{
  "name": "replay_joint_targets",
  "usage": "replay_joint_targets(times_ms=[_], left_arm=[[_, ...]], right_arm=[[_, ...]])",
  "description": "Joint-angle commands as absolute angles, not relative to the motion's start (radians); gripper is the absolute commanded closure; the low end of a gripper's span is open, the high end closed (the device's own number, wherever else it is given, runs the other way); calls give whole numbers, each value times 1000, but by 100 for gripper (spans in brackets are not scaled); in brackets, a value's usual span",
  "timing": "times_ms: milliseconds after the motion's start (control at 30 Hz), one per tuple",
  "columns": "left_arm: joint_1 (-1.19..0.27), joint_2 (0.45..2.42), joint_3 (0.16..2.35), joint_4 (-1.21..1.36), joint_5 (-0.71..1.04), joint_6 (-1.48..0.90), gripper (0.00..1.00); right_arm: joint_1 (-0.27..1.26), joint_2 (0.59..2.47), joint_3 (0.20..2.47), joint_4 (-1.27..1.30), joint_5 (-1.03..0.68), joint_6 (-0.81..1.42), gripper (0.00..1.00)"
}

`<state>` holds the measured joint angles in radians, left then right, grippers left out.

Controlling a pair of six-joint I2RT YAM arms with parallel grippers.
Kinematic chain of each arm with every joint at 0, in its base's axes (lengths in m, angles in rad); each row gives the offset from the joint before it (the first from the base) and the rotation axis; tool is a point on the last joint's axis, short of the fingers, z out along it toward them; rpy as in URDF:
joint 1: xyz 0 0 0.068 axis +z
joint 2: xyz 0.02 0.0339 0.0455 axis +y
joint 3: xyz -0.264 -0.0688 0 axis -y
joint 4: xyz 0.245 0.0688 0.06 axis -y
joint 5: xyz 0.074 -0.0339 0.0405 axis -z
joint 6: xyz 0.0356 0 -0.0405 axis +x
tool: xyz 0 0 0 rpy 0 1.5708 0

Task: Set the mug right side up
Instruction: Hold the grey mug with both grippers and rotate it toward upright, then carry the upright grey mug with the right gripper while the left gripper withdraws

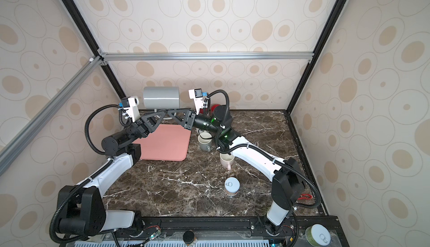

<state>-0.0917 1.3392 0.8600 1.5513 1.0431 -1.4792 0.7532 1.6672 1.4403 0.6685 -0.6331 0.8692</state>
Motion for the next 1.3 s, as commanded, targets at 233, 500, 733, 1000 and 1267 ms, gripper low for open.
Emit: replay_joint_targets(times_ms=[233,500,733,1000,1267], left_arm=[[-94,1217,816,1450,1086,-1223,49],[-70,1080,814,832,1057,-790,46],[-51,1015,856,323,918,-435,46],[-45,1032,873,13,693,-258,45],[-43,1051,868,-59,594,-210,44]], right_arm=[[748,1525,1352,693,-489,791,100],[731,1408,1300,440,-362,683,100],[731,1245,1186,84,-147,571,100],[844,1185,1133,-297,131,475,100],[967,1342,1215,-576,356,474,100]])
